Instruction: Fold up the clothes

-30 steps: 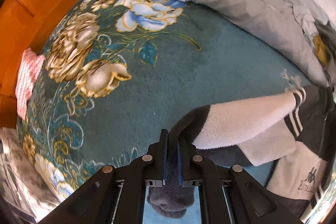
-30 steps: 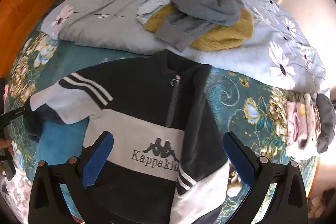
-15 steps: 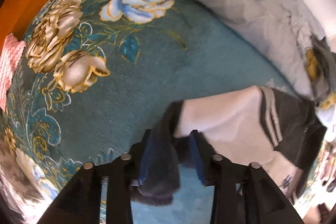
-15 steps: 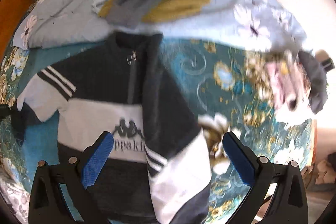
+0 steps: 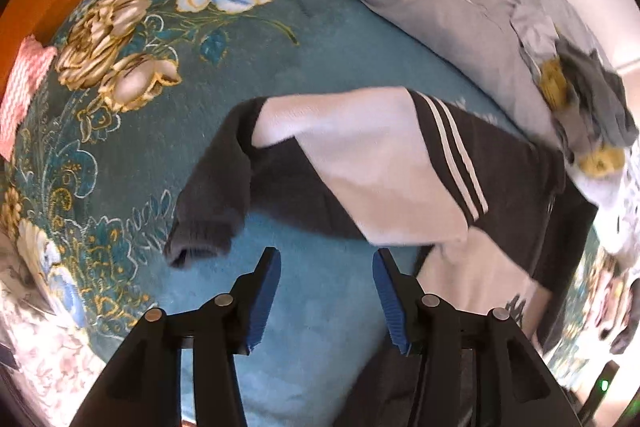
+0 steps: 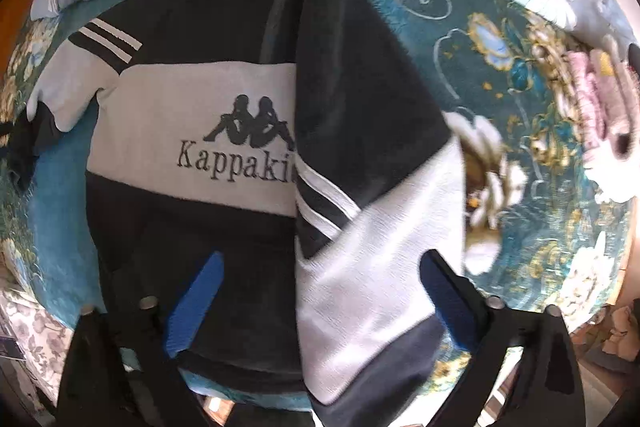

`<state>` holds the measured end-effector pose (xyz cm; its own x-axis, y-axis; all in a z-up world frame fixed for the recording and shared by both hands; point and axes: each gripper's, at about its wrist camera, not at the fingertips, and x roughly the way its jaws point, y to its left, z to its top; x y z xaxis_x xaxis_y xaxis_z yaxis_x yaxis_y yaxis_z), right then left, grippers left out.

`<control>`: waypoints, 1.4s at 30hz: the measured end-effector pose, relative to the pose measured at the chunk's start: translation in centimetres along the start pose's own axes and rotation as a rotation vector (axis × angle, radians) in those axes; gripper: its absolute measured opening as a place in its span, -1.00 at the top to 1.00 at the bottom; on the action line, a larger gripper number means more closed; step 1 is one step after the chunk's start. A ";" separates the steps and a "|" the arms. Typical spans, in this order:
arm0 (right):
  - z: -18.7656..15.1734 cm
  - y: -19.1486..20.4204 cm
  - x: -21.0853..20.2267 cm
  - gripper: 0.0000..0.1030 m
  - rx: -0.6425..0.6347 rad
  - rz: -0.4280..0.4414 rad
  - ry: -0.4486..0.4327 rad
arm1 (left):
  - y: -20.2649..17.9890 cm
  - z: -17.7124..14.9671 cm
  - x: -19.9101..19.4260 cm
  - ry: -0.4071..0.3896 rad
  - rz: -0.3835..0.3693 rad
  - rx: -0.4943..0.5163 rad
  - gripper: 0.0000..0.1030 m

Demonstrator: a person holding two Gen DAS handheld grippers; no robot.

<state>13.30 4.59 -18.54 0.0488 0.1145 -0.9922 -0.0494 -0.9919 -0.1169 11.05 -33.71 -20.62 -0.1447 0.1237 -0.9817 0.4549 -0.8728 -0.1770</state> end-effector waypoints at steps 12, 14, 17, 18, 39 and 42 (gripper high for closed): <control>1.3 -5.3 1.9 0.78 0.087 0.078 0.058 | -2.6 -3.1 -0.8 -0.001 0.025 -0.026 -0.04; 1.5 -7.5 1.1 0.79 0.109 0.068 0.038 | -3.5 -3.4 -0.7 0.004 0.021 -0.023 -0.04; 2.6 -11.9 0.0 0.88 0.123 0.001 0.006 | -4.6 -3.9 -0.6 0.007 0.016 -0.017 -0.04; 3.2 -13.4 -0.4 0.93 0.123 -0.036 -0.012 | -4.8 -4.1 -0.6 0.009 0.017 -0.014 -0.04; 1.3 -13.1 0.4 -0.17 0.125 0.262 0.035 | -8.9 -5.6 0.6 0.054 0.035 0.058 -0.14; -0.9 -11.4 2.0 -0.17 0.092 0.274 0.108 | -9.5 -5.8 0.8 0.062 0.035 0.078 -0.15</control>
